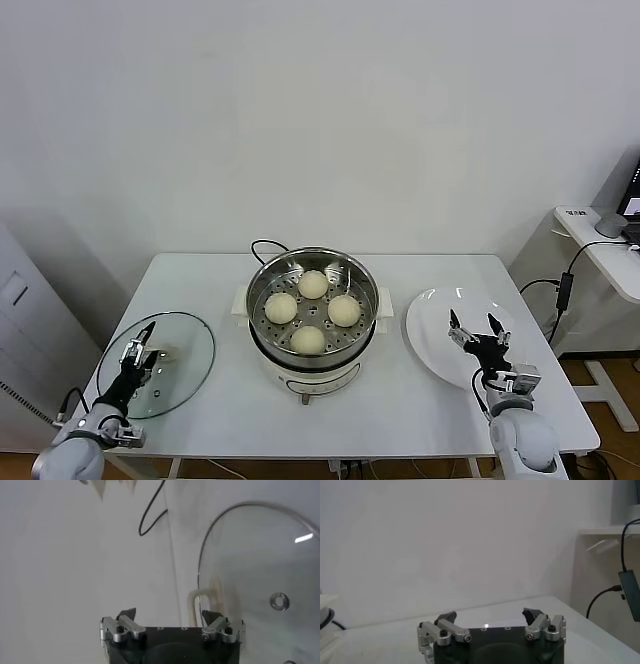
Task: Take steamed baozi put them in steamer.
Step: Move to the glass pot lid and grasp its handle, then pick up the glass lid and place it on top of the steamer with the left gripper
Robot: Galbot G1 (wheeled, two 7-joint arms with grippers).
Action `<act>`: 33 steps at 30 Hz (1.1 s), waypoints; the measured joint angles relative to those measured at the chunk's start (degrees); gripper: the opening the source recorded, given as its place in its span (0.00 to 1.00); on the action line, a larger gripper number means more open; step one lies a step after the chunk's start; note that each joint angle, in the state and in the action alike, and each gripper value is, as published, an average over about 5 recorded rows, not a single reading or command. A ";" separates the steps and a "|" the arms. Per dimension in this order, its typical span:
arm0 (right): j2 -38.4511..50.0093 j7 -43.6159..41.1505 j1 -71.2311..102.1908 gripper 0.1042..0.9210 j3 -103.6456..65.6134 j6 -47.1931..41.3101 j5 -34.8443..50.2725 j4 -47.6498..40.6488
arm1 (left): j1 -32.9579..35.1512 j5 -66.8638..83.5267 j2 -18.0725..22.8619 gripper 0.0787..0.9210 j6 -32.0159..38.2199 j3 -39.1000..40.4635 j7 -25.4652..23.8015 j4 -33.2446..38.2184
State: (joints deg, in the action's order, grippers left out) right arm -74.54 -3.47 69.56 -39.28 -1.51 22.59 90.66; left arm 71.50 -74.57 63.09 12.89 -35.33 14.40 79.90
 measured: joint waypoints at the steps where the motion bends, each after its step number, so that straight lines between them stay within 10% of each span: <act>1: 0.01 -0.05 0.02 0.88 -0.09 0.03 -0.01 -0.01 | -0.26 0.02 0.04 0.86 -0.03 0.04 -0.06 -0.26; 24: 0.15 -0.95 0.24 0.88 -0.66 0.21 -0.50 -0.07 | -0.32 3.82 -0.96 0.10 0.36 -1.04 -1.01 1.94; 33: 0.84 -1.66 0.48 0.88 -1.30 0.12 -0.64 0.50 | -1.07 9.21 -3.54 0.04 -1.87 -1.14 -5.07 8.59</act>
State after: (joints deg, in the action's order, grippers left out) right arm -73.70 -5.14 70.05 -40.57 -1.39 21.94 91.17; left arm 70.44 -65.37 59.55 11.02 -36.47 9.33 88.50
